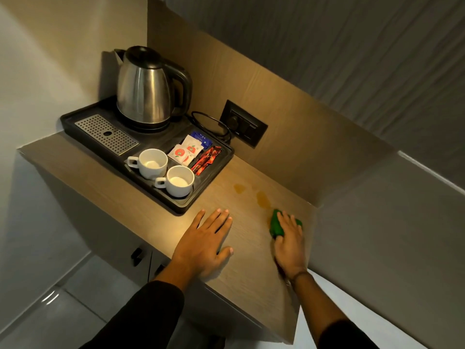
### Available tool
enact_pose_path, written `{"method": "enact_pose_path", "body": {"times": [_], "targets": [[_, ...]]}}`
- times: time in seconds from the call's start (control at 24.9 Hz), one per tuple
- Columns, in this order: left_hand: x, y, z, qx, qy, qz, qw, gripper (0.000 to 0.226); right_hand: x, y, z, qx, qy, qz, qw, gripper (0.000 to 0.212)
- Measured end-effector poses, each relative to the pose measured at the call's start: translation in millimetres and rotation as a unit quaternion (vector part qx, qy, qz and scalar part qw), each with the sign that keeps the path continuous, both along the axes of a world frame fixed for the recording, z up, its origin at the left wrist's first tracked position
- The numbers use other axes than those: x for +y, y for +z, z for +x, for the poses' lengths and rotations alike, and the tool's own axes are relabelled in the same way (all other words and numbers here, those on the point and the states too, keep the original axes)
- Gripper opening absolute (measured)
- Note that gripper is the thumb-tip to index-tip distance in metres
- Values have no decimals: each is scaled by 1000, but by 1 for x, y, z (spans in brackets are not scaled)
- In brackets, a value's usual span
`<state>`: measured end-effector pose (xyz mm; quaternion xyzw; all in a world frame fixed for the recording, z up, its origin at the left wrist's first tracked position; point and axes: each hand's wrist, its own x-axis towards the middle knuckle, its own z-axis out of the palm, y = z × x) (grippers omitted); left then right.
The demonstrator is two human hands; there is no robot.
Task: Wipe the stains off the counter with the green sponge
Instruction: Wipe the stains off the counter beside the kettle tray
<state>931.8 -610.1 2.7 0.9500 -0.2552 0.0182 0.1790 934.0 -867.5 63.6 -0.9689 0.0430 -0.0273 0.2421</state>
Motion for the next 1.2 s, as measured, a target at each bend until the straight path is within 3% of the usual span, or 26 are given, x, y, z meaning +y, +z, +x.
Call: {"method": "enact_pose_path", "body": {"times": [0.2, 0.32, 0.44, 0.52, 0.64, 0.72, 0.84, 0.92, 1.04, 1.12, 1.2], "targets": [[1, -1, 0, 3, 1, 3, 1000, 78, -32, -21, -49, 7, 144, -13, 990, 76], [0, -2, 0, 8, 1, 8, 1000, 79, -52, -10, -13, 1, 71, 5, 997, 67], [0, 0, 1, 7, 0, 7, 1000, 79, -8, 2, 57, 12, -22, 7, 1000, 67], [0, 0, 0, 6, 1, 8, 1000, 79, 9, -6, 52, 9, 39, 6, 999, 67], [0, 2, 0, 4, 4, 12, 1000, 79, -33, -20, 2, -3, 146, -8, 989, 67], [-1, 3, -2, 3, 4, 12, 1000, 78, -58, -14, 8, -4, 114, 2, 993, 68], [0, 5, -2, 6, 3, 9, 1000, 78, -27, 4, 69, 13, -16, 15, 1000, 68], [-1, 4, -2, 5, 7, 8, 1000, 78, 10, 7, 81, 19, 21, 14, 1000, 69], [-1, 1, -2, 6, 6, 4, 1000, 78, -4, -14, 40, 0, 157, -13, 987, 71], [-1, 0, -1, 0, 9, 6, 1000, 78, -38, -17, 22, -9, 158, -9, 987, 71], [-1, 1, -1, -5, 7, 5, 1000, 78, -43, -10, 50, 1, 83, 10, 996, 68]]}}
